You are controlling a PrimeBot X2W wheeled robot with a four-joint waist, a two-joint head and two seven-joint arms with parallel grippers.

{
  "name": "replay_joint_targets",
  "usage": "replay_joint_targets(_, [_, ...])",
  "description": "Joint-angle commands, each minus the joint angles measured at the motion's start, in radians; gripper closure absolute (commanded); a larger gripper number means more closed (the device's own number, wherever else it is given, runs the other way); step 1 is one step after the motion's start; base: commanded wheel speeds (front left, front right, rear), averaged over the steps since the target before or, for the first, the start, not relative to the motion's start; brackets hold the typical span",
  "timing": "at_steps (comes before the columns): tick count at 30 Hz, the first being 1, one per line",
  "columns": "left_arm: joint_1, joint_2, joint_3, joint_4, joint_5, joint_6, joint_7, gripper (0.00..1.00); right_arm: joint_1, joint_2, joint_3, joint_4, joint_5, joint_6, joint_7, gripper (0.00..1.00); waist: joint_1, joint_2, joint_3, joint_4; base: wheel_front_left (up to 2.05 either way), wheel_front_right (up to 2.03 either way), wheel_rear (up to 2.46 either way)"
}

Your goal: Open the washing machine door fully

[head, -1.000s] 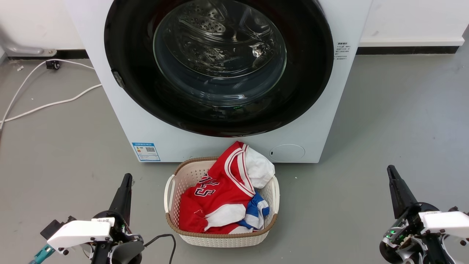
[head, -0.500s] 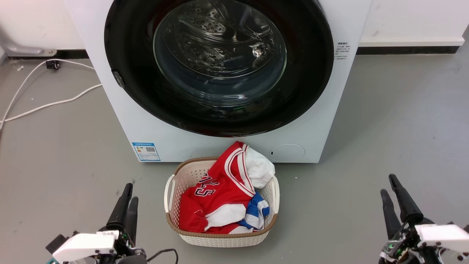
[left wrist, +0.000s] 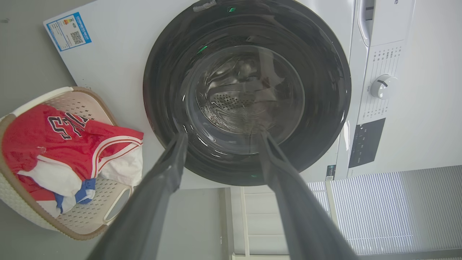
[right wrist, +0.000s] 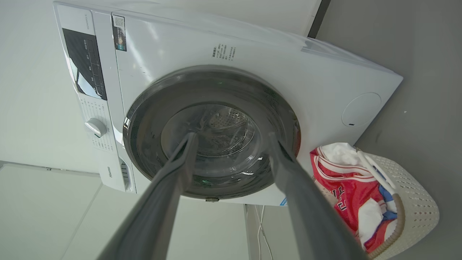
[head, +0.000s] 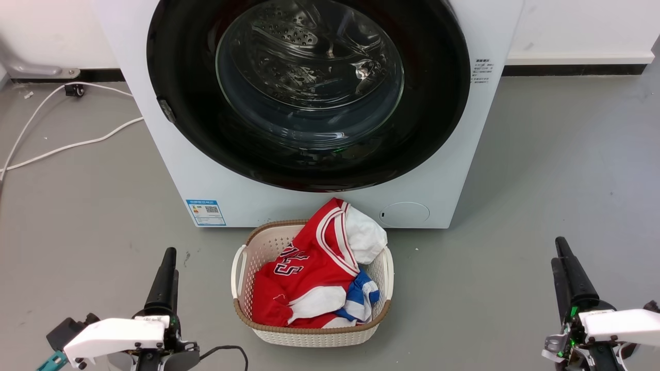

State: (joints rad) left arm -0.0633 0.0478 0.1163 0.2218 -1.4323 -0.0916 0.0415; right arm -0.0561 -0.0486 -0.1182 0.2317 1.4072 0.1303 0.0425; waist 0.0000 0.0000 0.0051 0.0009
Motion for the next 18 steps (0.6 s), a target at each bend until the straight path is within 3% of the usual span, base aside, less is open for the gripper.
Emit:
replay_joint_targets(1, [-0.015, 0.001, 0.002, -0.03, 0.035, 0.009, -0.009, 0.0, -0.007, -0.002, 0.0, -0.031, -0.042, 0.0, -0.009, 0.0, 0.0, 0.0, 0.0, 0.0, 0.0, 0.0, 0.0])
replay_joint_targets(18, [0.013, 0.002, -0.08, -0.107, 0.435, 0.073, -0.078, 0.0, 0.026, -0.002, 0.047, -0.161, -0.486, 0.0, -0.079, 0.0, 0.0, 0.0, 0.003, 0.002, 0.0, 0.0, 0.0])
